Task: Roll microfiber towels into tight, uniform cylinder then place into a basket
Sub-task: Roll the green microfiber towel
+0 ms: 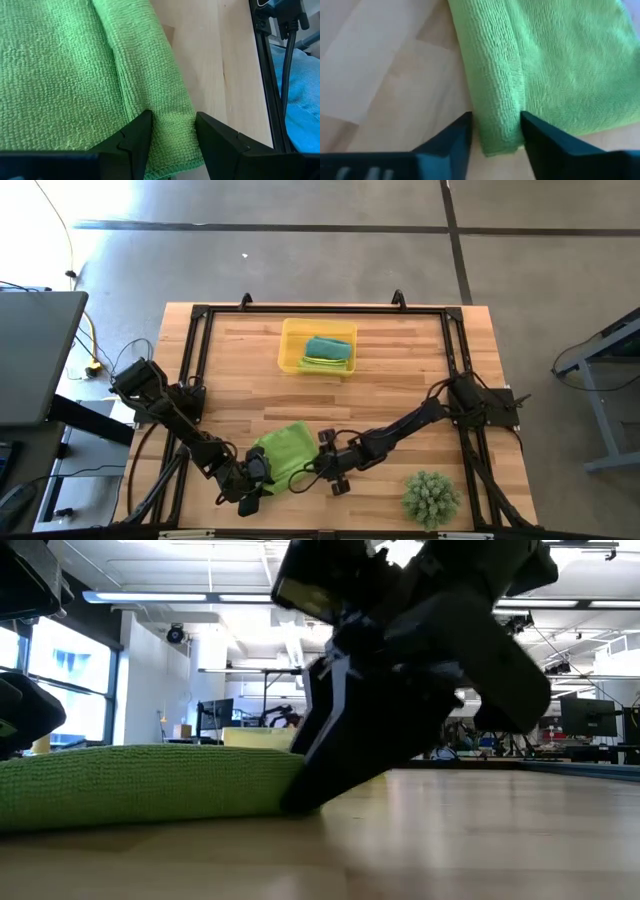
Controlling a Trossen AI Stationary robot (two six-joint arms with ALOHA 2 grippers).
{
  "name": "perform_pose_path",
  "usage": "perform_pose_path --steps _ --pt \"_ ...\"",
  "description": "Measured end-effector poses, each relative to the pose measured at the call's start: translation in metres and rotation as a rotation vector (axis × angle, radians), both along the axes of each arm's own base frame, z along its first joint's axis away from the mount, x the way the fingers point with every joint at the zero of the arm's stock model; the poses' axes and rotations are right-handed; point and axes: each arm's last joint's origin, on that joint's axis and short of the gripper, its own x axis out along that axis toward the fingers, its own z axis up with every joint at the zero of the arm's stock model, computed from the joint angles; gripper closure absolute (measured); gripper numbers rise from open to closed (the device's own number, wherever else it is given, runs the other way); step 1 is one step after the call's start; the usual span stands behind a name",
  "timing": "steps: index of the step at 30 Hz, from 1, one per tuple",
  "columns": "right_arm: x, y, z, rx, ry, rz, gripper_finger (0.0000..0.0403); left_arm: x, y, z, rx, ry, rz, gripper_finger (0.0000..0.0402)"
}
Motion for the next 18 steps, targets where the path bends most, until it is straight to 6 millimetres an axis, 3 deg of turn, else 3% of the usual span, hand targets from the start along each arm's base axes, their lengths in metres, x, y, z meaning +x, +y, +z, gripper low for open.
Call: perform_pose_path --steps 8,18 --pt "0.001 0.001 -0.012 0.062 0.038 -0.093 0.0389 0.000 0.000 0.004 -0.012 -0.010 -0.003 0.0254" --pt "0.009 -0.019 -0.014 0.386 0.200 -0.068 0.0396 -0.011 0.006 0.046 -0.027 -0.076 -0.040 0.0254"
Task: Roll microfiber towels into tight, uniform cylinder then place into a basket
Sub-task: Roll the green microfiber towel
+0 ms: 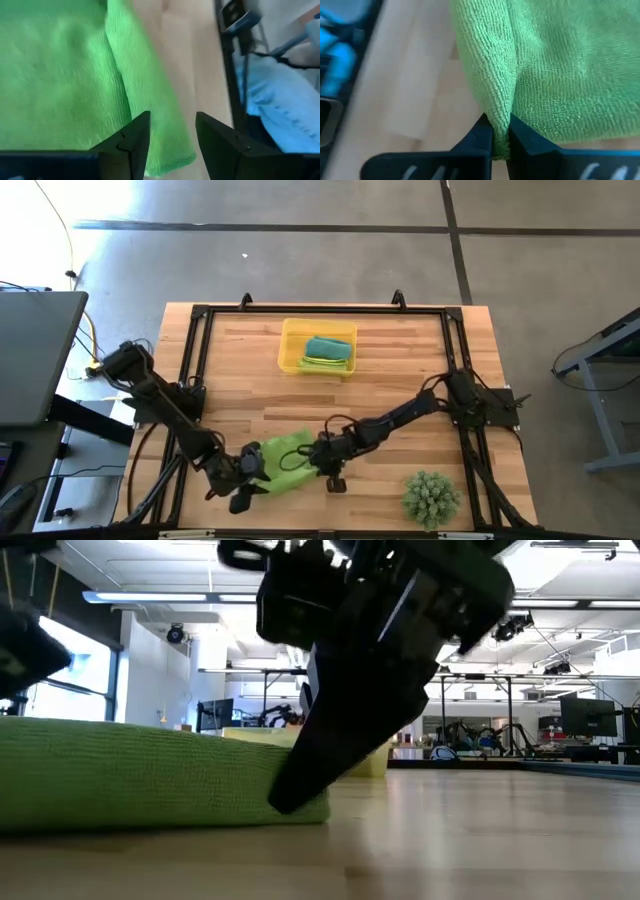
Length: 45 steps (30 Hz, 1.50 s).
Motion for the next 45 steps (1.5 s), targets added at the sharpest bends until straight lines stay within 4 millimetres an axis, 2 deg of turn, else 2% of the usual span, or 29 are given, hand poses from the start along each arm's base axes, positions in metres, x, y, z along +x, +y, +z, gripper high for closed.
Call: perform_pose_path --steps 6,11,19,26,32,35,39,45 --pt "0.009 -0.021 0.000 0.279 0.103 -0.013 0.0399 -0.004 -0.008 0.014 0.129 -0.166 -0.065 0.0254" --pt "0.012 -0.032 0.000 0.368 0.159 -0.065 0.0400 -0.003 -0.013 0.005 0.224 -0.198 -0.082 0.0254" --pt "0.014 -0.039 0.000 0.376 0.172 -0.100 0.0402 0.004 -0.017 -0.018 0.179 -0.110 -0.001 0.0236" --pt "0.015 -0.045 0.001 0.387 0.189 -0.142 0.0402 0.020 -0.036 -0.008 0.277 -0.147 -0.111 0.0218" --pt "0.016 -0.047 0.001 0.385 0.186 -0.152 0.0402 0.019 -0.034 -0.022 0.416 0.001 -0.120 0.0217" --pt "0.016 -0.047 0.001 0.385 0.186 -0.152 0.0402 0.017 -0.032 -0.027 0.432 0.078 -0.079 0.0217" --pt "0.016 -0.047 0.001 0.372 0.172 -0.145 0.0401 0.016 -0.033 -0.032 0.366 0.139 -0.045 0.0217" --pt "0.021 -0.048 0.008 0.301 0.109 -0.039 0.0358 0.017 -0.036 -0.043 0.322 0.172 0.007 0.0218"
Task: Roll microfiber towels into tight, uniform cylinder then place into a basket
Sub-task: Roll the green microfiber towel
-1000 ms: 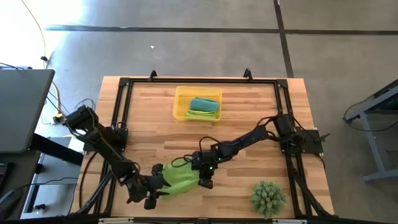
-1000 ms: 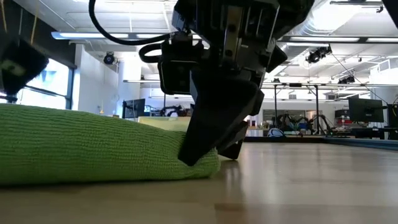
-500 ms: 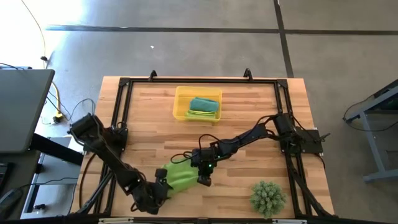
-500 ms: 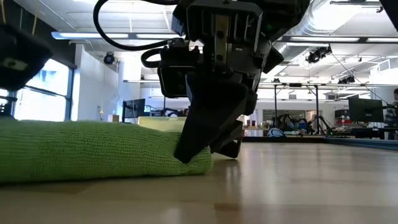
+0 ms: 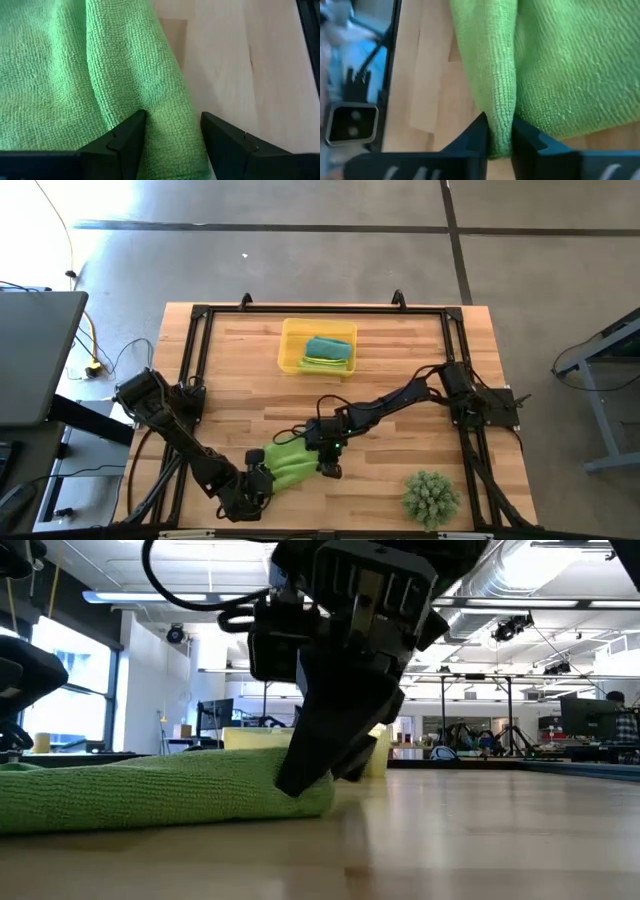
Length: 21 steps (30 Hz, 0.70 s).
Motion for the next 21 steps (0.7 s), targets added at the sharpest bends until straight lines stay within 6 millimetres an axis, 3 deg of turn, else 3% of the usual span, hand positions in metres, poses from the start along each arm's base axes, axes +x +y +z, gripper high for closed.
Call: perform_pose_path --steps 6,11,16,21 --pt "0.000 -0.012 0.023 -0.148 0.129 0.149 0.0288 -0.001 0.000 0.000 -0.016 -0.002 0.016 0.0218" --pt "0.000 -0.014 0.054 -0.259 0.194 0.258 0.0260 -0.001 0.000 0.000 -0.017 -0.005 0.019 0.0218" --pt "-0.004 0.025 0.075 -0.398 0.112 0.373 0.0261 -0.001 0.000 0.000 -0.016 -0.005 0.020 0.0218" --pt "-0.012 0.072 0.076 -0.612 -0.075 0.454 0.0274 -0.001 0.000 0.000 -0.015 -0.005 0.020 0.0218"
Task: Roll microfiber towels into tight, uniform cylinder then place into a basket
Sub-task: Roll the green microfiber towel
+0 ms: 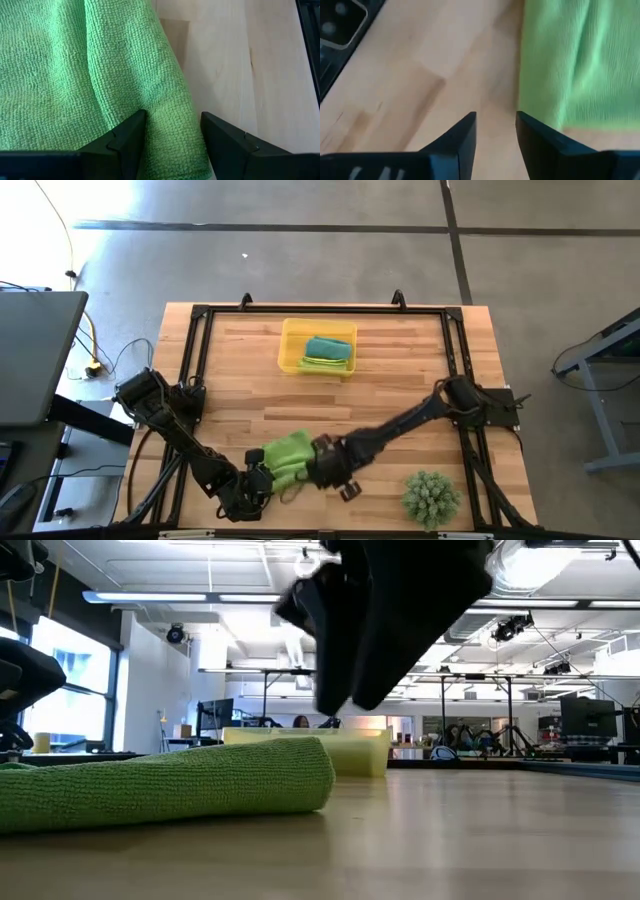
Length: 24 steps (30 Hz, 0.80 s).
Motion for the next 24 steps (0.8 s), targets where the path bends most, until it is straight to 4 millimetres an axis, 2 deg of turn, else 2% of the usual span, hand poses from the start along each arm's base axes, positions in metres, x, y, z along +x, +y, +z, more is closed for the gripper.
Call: perform_pose_path --steps 3,5,9,16,24 --pt "-0.001 0.017 -0.009 -0.053 -0.132 -0.002 0.0280 0.000 0.000 0.000 0.001 -0.002 0.001 0.0218" --pt "-0.001 0.019 -0.017 -0.093 -0.201 -0.034 0.0281 0.000 0.000 0.000 0.000 -0.004 0.001 0.0218" --pt "-0.001 0.013 -0.032 -0.164 -0.264 -0.087 0.0281 0.000 0.000 0.000 -0.002 -0.006 0.002 0.0218" --pt "-0.004 -0.003 -0.056 -0.087 -0.242 -0.085 0.0279 0.000 0.000 0.000 0.002 -0.013 0.005 0.0218" --pt "-0.007 -0.012 -0.069 -0.072 -0.276 -0.100 0.0217 0.002 0.001 0.000 -0.004 -0.015 0.014 0.0218"
